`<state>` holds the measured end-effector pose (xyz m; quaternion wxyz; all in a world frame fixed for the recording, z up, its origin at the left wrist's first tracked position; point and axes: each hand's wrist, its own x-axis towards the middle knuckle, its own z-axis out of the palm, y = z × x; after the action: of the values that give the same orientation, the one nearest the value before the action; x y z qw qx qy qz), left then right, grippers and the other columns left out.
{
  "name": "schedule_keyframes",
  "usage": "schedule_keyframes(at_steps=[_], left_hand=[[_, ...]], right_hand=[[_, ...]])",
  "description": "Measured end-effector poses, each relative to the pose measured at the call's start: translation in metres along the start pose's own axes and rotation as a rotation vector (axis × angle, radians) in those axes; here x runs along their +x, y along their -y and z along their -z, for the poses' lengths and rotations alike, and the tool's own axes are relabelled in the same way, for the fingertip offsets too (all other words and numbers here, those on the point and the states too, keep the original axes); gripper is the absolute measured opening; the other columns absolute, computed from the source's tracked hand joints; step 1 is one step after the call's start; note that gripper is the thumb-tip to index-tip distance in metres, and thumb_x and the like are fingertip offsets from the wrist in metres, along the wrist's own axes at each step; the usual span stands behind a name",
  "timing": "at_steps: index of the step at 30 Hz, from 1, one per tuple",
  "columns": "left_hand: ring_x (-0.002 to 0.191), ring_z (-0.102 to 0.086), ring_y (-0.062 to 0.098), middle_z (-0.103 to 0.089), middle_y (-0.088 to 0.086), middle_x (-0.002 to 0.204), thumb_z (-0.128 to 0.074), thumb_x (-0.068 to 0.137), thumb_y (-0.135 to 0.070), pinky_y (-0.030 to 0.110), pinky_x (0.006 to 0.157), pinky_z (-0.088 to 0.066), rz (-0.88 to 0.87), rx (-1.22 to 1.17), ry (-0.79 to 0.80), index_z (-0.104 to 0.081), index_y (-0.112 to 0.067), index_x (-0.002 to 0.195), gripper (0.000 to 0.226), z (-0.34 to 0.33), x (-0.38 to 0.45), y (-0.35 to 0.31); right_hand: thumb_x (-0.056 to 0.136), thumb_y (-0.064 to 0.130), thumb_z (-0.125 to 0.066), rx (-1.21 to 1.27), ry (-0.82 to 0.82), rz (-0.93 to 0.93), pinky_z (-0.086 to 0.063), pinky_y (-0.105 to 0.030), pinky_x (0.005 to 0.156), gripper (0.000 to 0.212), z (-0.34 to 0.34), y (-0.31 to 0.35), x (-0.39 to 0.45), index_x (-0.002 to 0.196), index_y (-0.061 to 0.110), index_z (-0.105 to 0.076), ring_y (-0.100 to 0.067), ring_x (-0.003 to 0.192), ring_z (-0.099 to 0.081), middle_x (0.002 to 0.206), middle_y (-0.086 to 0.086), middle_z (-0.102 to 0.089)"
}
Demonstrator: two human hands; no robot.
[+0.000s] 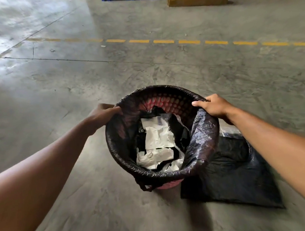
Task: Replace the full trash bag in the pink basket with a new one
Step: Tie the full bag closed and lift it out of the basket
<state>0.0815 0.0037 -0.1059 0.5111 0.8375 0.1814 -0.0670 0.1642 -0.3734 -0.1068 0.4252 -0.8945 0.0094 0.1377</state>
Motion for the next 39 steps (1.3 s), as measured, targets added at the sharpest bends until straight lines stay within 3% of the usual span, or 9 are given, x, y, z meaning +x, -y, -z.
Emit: schedule_keyframes(at_steps=[7, 10, 15, 23, 26, 28, 32, 36, 39], left_hand=[[0.103, -0.075, 0.032, -0.080, 0.014, 0.112, -0.078, 0.070, -0.063, 0.047, 0.101, -0.056, 0.102, -0.337, 0.109, -0.078, -0.013, 0.112, 0.065, -0.002, 0.000, 0.015], [0.089, -0.074, 0.031, -0.078, 0.019, 0.111, -0.068, 0.090, -0.041, 0.041, 0.085, -0.061, 0.098, -0.435, 0.155, -0.073, -0.007, 0.115, 0.042, -0.006, 0.000, 0.013], [0.053, -0.059, 0.013, -0.066, 0.000, 0.063, -0.075, 0.090, -0.029, 0.021, 0.047, -0.048, -0.100, -0.397, -0.103, -0.061, -0.014, 0.079, 0.024, -0.011, -0.004, 0.011], [0.071, -0.055, 0.020, -0.066, 0.006, 0.075, -0.078, 0.082, -0.049, 0.031, 0.063, -0.042, -0.141, -0.315, -0.184, -0.064, -0.018, 0.072, 0.035, 0.023, -0.018, 0.025], [0.080, -0.071, 0.017, -0.074, 0.006, 0.091, -0.061, 0.097, -0.044, 0.034, 0.084, -0.056, -0.002, -0.407, -0.151, -0.074, -0.012, 0.103, 0.035, 0.029, -0.020, 0.026], [0.065, -0.072, 0.017, -0.075, 0.008, 0.083, -0.053, 0.102, -0.036, 0.032, 0.074, -0.057, 0.124, -0.410, -0.094, -0.072, -0.009, 0.096, 0.034, 0.028, -0.019, 0.026], [0.074, -0.064, 0.024, -0.068, 0.011, 0.087, -0.053, 0.096, -0.032, 0.035, 0.083, -0.048, 0.185, -0.313, -0.088, -0.069, -0.015, 0.082, 0.027, 0.030, -0.012, 0.024], [0.051, -0.066, 0.017, -0.068, 0.007, 0.066, -0.051, 0.101, -0.020, 0.026, 0.053, -0.056, 0.226, -0.415, -0.029, -0.067, -0.009, 0.083, 0.027, 0.030, -0.006, 0.021], [0.045, -0.066, 0.018, -0.069, 0.009, 0.060, -0.048, 0.104, -0.018, 0.027, 0.047, -0.057, 0.185, -0.422, -0.020, -0.066, -0.004, 0.082, 0.032, 0.027, 0.003, 0.021]], right_hand=[[0.064, 0.062, -0.078, 0.194, -0.047, -0.049, -0.037, -0.034, 0.064, 0.050, -0.007, -0.004, -0.005, 0.065, 0.017, -0.056, -0.020, 0.063, -0.049, 0.065, -0.007, -0.053], [0.057, 0.065, -0.080, 0.227, -0.039, -0.064, -0.038, -0.035, 0.065, 0.056, -0.007, -0.005, -0.007, 0.075, 0.016, -0.061, -0.021, 0.063, -0.050, 0.069, -0.010, -0.055], [0.082, 0.047, -0.074, 0.110, -0.119, 0.041, -0.034, -0.031, 0.059, 0.038, -0.007, 0.002, -0.013, 0.068, 0.014, -0.062, -0.017, 0.060, -0.048, 0.063, -0.005, -0.053], [0.075, 0.059, -0.073, 0.111, -0.021, 0.082, -0.036, -0.030, 0.060, 0.046, -0.020, 0.028, -0.012, 0.072, 0.015, -0.063, -0.018, 0.056, -0.047, 0.062, -0.007, -0.053], [0.052, 0.075, -0.075, 0.180, 0.017, 0.044, -0.036, -0.033, 0.062, 0.065, -0.035, 0.037, -0.011, 0.074, 0.015, -0.062, -0.021, 0.060, -0.046, 0.067, -0.009, -0.051], [0.042, 0.081, -0.078, 0.278, 0.025, 0.009, -0.042, -0.034, 0.063, 0.078, -0.040, 0.035, -0.003, 0.082, 0.014, -0.066, -0.023, 0.063, -0.051, 0.072, -0.012, -0.056], [0.057, 0.071, -0.080, 0.575, 0.072, -0.180, -0.058, -0.041, 0.090, 0.082, -0.039, 0.028, 0.014, 0.109, 0.007, -0.071, -0.028, 0.085, -0.074, 0.106, -0.013, -0.076], [0.065, 0.035, -0.080, 0.626, 0.105, -0.292, -0.060, -0.051, 0.085, 0.062, -0.038, 0.026, 0.024, 0.117, 0.002, -0.071, -0.034, 0.088, -0.075, 0.107, -0.020, -0.076], [0.069, 0.021, -0.079, 0.627, 0.065, -0.273, -0.056, -0.061, 0.089, 0.048, -0.037, 0.029, 0.029, 0.110, -0.002, -0.071, -0.034, 0.082, -0.074, 0.097, -0.021, -0.076]])
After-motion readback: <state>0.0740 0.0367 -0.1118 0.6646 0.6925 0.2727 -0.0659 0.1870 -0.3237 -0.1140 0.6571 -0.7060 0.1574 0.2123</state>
